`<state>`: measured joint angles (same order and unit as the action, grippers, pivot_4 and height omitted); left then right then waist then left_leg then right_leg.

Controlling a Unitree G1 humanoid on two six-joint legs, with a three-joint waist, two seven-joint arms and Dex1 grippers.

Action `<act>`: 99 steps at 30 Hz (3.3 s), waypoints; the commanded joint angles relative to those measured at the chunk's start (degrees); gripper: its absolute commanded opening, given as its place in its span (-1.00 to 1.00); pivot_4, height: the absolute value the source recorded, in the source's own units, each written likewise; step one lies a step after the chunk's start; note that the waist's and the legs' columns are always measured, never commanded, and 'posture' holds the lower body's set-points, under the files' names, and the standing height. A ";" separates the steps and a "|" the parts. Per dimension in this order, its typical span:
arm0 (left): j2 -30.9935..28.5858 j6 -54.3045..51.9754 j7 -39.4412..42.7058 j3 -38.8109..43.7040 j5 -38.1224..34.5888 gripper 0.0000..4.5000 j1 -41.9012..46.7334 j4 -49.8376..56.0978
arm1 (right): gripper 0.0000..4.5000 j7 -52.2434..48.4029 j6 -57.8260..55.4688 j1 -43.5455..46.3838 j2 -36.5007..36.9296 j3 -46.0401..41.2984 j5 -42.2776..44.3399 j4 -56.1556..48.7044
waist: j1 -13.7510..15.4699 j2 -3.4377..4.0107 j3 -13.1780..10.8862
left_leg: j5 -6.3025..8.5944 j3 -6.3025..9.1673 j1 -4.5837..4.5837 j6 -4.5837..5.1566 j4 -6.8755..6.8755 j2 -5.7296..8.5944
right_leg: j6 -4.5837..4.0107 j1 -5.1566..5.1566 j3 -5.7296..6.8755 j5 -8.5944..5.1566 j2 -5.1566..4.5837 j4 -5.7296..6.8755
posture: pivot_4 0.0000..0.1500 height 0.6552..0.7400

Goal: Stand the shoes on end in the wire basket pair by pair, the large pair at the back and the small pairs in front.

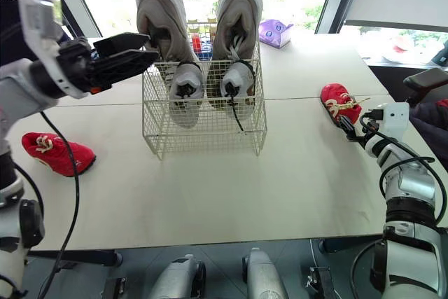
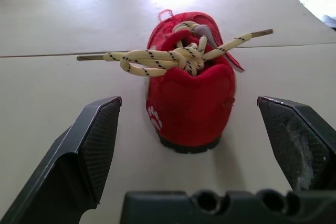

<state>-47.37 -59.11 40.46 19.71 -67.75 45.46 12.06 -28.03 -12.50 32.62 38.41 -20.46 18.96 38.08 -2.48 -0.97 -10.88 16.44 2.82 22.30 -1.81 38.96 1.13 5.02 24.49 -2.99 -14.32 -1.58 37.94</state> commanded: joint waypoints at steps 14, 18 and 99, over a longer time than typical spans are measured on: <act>-11.68 -5.83 1.63 8.86 -16.58 0.98 -18.50 13.35 | 1.00 -2.13 11.96 17.28 0.30 2.58 -6.21 27.96 | -0.20 0.04 -0.03 | 0.00 0.00 -0.03 0.00 -0.03 0.00 | -0.01 -0.02 -0.01 -0.01 0.02 -0.01 | 1.00 1.00; -11.31 -4.38 1.17 7.44 -14.81 0.98 -20.83 15.11 | 1.00 -0.78 12.69 19.65 -0.30 3.09 -7.67 31.42 | -0.15 0.04 -0.03 | 0.00 0.00 -0.02 0.00 -0.03 0.01 | -0.01 -0.01 -0.01 -0.01 0.02 -0.03 | 1.00 1.00; 9.53 -19.51 -1.98 -0.22 -14.80 -0.88 11.19 -20.83 | -0.68 -37.28 -19.39 27.64 8.35 19.93 14.14 -54.67 | 1.45 0.55 -0.65 | 0.00 0.32 0.27 -0.04 0.00 0.06 | 0.03 0.24 0.23 -0.06 -0.26 -0.04 | 1.00 1.00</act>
<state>-37.93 -80.12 39.52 17.25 -81.20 55.93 -10.48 -65.88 -31.80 59.59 47.05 1.88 30.99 -14.48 -1.04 -0.42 -11.53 16.44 3.14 22.57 -1.85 38.96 1.19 5.05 24.74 -2.76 -14.37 -1.84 37.90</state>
